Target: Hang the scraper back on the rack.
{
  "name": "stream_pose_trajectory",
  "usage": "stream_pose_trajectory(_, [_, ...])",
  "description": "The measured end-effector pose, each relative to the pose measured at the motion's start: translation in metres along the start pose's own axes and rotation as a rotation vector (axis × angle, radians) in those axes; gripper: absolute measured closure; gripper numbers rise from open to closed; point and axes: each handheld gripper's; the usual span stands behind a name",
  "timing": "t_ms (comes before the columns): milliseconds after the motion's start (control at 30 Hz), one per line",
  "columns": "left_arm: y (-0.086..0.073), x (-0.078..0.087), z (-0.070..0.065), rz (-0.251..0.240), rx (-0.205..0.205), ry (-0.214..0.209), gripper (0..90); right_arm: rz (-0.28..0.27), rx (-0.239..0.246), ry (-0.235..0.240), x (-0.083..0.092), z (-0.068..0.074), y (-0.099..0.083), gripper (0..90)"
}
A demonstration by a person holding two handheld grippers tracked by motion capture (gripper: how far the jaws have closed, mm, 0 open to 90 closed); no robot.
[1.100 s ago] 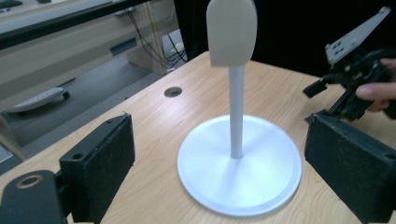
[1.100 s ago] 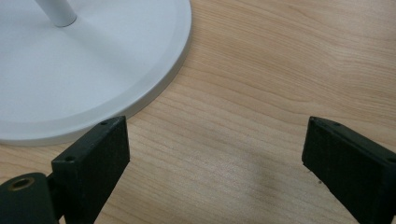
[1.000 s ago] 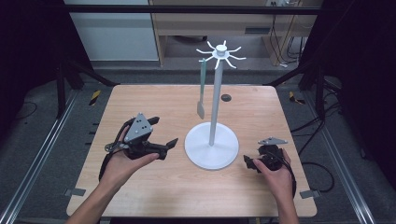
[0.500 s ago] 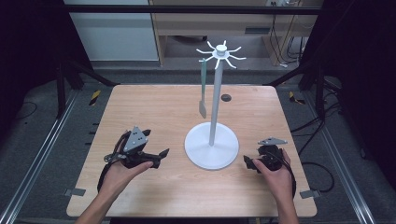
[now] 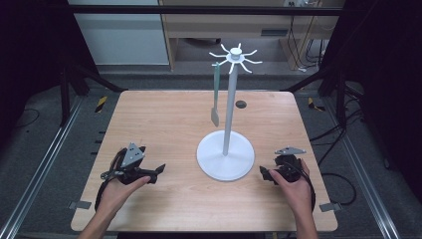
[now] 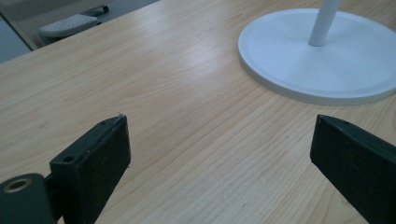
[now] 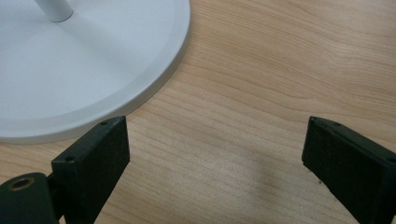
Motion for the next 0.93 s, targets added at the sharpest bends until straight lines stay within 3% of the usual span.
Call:
stream_pose_trajectory(467, [-0.019, -0.004, 0.019, 0.064, 0.029, 0.06, 4.8, -0.001, 0.003, 0.002, 0.0, 0.001, 0.0, 8.0])
stream_pose_trajectory(933, [-0.034, -0.009, 0.029, 0.14, 0.037, 0.079, 4.9, -0.001, 0.007, 0.008, 0.0, 0.002, 0.001, 8.0])
Point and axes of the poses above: each handheld gripper's, and its own axes: x roughly backward along the jaws, y roughly out of its top, z roughly to its left, and after that the axes turned 9 degrees about z, right-handed
